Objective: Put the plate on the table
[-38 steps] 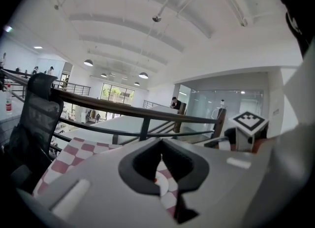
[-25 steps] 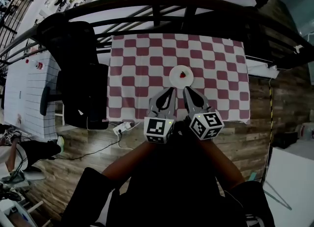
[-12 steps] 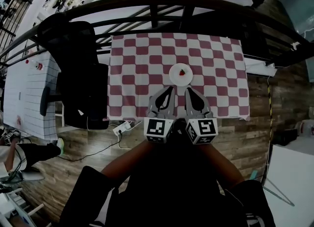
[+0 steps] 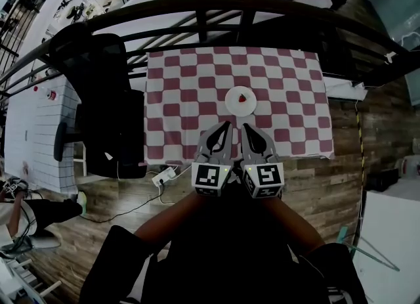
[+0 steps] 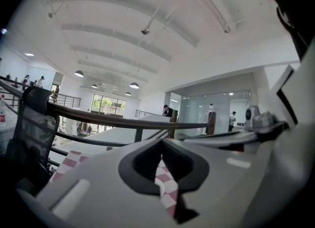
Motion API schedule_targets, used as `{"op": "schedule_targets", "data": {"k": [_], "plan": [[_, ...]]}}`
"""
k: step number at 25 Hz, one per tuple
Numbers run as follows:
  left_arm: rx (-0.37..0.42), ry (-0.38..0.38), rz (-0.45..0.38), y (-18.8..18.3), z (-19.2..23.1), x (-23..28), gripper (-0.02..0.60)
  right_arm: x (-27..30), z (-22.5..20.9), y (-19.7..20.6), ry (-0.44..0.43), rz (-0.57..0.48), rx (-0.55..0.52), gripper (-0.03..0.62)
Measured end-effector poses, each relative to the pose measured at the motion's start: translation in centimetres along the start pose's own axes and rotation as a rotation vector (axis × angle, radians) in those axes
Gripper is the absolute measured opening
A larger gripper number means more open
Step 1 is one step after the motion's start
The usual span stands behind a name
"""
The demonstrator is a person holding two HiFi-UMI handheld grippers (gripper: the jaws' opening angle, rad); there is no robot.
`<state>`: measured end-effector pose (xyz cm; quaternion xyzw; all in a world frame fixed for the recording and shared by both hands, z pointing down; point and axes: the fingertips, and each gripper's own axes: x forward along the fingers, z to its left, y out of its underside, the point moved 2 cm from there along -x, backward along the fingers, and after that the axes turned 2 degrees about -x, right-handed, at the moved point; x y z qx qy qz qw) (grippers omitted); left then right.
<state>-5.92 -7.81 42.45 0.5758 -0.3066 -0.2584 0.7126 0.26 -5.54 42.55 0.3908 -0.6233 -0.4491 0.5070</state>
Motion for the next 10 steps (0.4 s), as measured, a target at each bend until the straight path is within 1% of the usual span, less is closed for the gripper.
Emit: {"op": "schedule_targets", "data": {"k": [2,4,10], "plan": [[0.013,0.006,-0.003,-0.33,0.00,-0.17,0.009,0.03,0.39,-0.16,-0.016,-0.005,-0.002,-0.003],[0.007,0.015,-0.009,-0.43,-0.17,-0.27,0.009,0.03,0.63,-0.25,-0.027,-0.009,-0.010,-0.003],[-0.008,0.015,-0.016,-0.22,-0.79,-0.38,0.009,-0.19,0.44,-0.70,-0.015,-0.034,-0.031,-0.003]]}}
